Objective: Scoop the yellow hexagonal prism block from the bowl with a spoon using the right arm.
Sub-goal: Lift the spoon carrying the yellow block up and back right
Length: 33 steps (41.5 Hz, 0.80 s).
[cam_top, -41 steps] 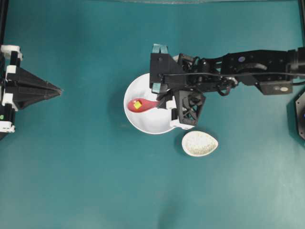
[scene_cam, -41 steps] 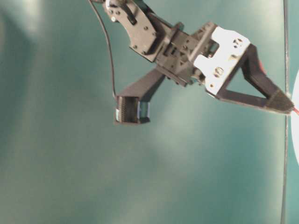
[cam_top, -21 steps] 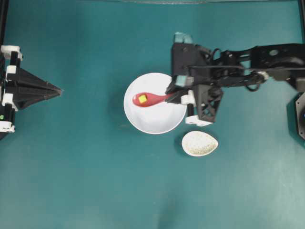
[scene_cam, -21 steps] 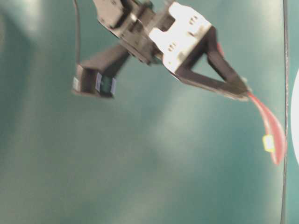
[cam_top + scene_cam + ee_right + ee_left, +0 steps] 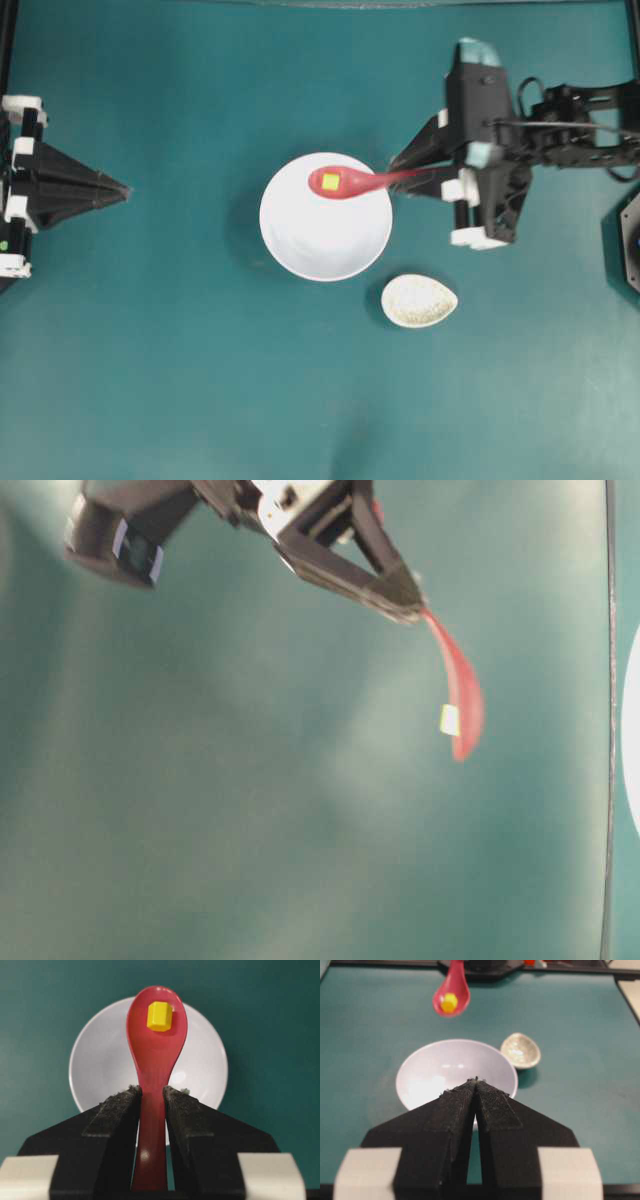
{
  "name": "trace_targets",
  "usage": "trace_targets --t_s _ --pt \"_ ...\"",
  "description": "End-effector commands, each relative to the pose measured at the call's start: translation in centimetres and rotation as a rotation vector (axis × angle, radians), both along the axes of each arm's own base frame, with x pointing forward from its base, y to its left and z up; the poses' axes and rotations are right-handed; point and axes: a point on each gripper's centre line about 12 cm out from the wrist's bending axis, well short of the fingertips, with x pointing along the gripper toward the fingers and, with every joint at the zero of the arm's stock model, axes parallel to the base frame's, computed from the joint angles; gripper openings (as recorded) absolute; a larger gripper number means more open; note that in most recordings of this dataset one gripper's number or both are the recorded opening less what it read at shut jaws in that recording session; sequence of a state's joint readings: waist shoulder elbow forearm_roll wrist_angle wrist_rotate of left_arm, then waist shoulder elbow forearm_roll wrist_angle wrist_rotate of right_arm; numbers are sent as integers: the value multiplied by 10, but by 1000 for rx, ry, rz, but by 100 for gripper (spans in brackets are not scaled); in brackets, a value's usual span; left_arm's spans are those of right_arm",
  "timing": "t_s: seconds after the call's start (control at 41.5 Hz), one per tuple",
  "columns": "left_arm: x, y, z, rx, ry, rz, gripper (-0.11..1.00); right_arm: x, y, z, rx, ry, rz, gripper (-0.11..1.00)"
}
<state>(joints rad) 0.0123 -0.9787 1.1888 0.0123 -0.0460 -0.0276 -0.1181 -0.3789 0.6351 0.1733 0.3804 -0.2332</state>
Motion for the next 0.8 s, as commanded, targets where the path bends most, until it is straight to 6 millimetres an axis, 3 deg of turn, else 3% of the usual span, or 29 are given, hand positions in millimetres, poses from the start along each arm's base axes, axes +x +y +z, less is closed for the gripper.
trace_targets --t_s 0.0,0.241,0.771 --pt "3 0 7 0 -20 1 1 -6 0 18 -20 -79 -3 24" --pt "3 0 7 0 -18 1 1 -15 1 24 -27 -127 -8 24" --pt "4 0 5 0 -14 1 1 -13 0 24 -28 -131 -10 24"
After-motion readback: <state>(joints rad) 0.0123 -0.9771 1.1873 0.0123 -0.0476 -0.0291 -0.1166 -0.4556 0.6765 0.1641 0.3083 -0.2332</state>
